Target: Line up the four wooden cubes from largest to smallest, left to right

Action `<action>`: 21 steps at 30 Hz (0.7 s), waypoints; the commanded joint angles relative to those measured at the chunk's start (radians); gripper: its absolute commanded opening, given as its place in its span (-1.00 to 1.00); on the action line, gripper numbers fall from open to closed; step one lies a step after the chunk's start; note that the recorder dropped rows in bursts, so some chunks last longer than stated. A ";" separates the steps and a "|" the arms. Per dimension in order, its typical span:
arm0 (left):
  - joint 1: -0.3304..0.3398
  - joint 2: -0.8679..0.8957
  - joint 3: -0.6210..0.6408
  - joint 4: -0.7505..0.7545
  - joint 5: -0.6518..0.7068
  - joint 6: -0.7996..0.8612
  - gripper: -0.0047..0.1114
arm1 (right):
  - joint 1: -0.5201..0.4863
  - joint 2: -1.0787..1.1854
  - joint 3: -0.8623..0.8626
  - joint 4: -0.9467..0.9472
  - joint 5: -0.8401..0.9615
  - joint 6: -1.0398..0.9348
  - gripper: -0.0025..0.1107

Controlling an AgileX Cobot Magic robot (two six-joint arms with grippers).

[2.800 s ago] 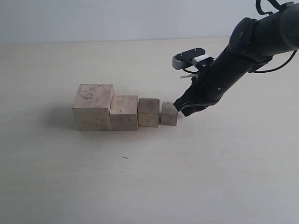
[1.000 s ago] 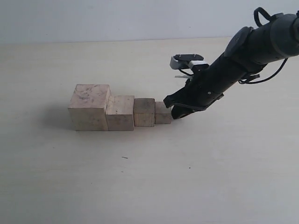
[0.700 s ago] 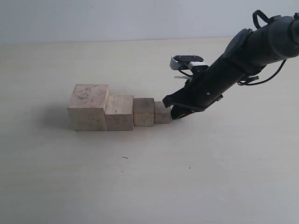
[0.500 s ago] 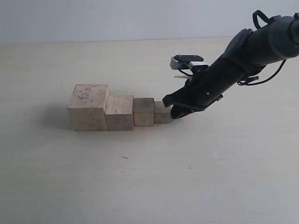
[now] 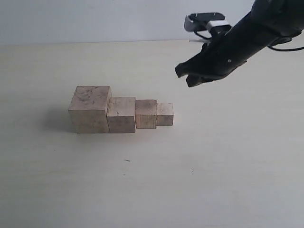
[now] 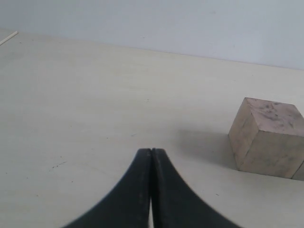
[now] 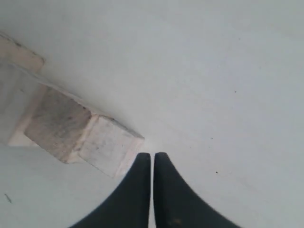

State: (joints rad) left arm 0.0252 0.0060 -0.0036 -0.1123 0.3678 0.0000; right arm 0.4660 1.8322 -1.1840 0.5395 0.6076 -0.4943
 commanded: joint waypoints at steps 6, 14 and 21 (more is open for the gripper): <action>-0.006 -0.006 0.004 0.001 -0.008 0.000 -0.92 | -0.001 -0.214 0.048 0.224 -0.003 -0.062 -0.96; -0.006 -0.006 0.004 0.001 -0.008 0.000 -0.92 | -0.001 -0.444 0.357 0.313 -0.259 -0.062 -0.96; -0.006 -0.006 0.004 0.001 -0.008 0.000 -0.92 | -0.001 -0.589 0.408 0.318 -0.209 -0.044 -0.96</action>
State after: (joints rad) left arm 0.0252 0.0060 -0.0036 -0.1123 0.3678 0.0000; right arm 0.4660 1.2898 -0.7803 0.8479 0.3948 -0.5422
